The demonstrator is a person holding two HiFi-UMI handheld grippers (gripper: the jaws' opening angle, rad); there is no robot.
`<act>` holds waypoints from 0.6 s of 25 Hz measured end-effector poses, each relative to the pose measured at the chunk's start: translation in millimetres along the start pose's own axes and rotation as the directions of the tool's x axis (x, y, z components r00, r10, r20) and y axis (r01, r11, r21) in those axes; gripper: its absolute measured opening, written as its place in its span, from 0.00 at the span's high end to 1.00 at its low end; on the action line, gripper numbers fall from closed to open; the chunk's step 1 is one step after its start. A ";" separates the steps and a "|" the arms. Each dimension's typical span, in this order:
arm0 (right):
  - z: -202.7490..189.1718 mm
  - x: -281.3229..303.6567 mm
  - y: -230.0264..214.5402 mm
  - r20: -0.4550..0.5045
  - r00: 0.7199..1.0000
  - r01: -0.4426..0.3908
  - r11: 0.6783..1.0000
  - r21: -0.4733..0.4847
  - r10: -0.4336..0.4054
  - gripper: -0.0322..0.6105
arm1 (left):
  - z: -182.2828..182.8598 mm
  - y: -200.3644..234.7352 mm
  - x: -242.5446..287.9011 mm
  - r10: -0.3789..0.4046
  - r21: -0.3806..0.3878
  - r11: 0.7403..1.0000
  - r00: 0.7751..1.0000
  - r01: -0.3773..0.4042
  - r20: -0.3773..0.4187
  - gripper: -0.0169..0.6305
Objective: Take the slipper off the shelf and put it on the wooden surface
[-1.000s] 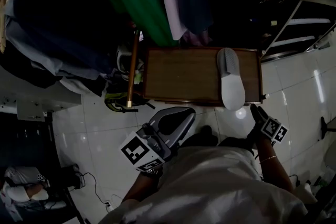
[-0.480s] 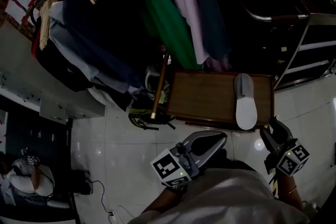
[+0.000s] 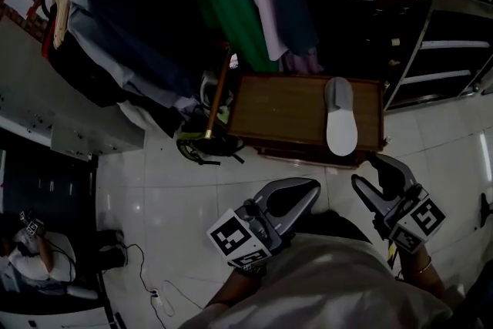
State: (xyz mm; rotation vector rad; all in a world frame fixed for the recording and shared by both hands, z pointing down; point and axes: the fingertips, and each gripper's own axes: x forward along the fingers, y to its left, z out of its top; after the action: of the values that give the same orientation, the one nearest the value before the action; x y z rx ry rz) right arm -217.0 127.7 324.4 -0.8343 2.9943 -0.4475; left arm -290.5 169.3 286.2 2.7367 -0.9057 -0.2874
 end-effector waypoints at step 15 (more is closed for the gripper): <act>-2.0 -20.9 16.2 0.045 0.986 0.156 0.986 0.064 -0.159 0.63 | -4.1 0.8 6.2 -0.148 -0.030 0.989 0.986 0.147 -0.074 0.97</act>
State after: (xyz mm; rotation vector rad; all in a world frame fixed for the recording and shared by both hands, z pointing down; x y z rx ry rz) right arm -207.4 152.1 320.4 -1.0646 2.8656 -0.5092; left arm -285.0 165.7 289.7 2.7762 -0.6768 -0.2173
